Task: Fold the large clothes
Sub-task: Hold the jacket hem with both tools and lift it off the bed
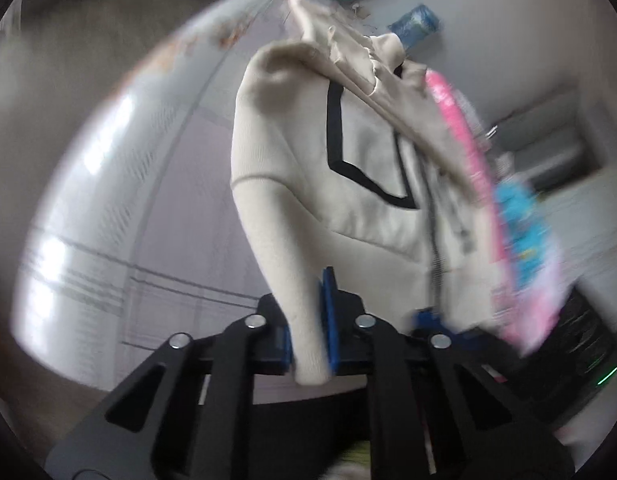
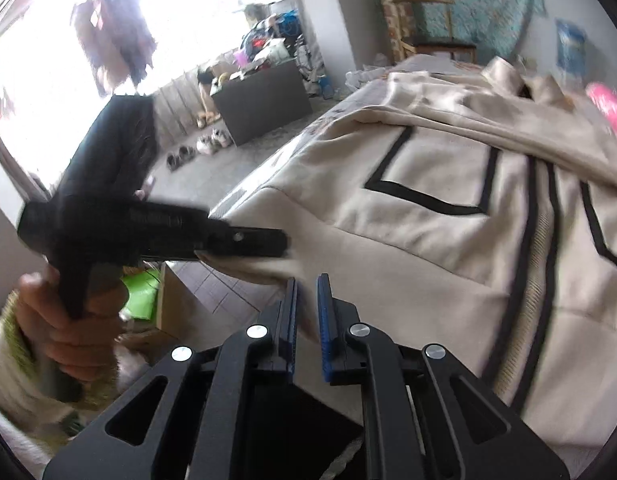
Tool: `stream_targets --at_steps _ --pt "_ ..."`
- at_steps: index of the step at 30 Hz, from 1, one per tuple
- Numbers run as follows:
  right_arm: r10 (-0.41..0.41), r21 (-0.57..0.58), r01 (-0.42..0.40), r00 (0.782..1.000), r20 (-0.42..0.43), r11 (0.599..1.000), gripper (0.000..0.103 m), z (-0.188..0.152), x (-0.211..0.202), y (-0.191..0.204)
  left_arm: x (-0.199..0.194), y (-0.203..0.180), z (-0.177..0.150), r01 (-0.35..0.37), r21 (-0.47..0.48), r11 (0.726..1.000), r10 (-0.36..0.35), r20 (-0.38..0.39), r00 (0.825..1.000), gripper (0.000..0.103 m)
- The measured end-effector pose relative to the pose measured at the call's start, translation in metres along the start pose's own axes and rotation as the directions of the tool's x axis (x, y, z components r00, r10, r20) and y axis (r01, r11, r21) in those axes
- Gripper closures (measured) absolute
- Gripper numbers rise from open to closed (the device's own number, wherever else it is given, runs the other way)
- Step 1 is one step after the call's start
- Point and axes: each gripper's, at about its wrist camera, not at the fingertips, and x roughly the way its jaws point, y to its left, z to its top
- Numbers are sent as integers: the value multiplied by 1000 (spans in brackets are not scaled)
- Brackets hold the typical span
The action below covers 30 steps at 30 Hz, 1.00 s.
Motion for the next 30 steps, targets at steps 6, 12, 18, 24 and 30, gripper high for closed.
stream_targets --at_steps 6,12,18,24,30 --pt "-231 242 212 971 54 947 65 -30 -86 -96 9 -49 -19 -339 271 901 323 105 941 94" --pt "-459 389 432 888 -26 813 65 -76 -147 -177 15 -59 -27 -478 336 811 442 182 878 94" --pt "-480 402 457 876 -48 793 65 -85 -164 -204 17 -64 -32 -529 336 779 489 204 848 93" --pt "-474 396 464 877 -78 793 65 -94 -155 -207 18 -64 -31 -532 322 783 492 205 846 93" --pt "-490 402 472 869 -65 784 65 -90 -147 -201 17 -65 -31 -526 353 774 494 184 850 93"
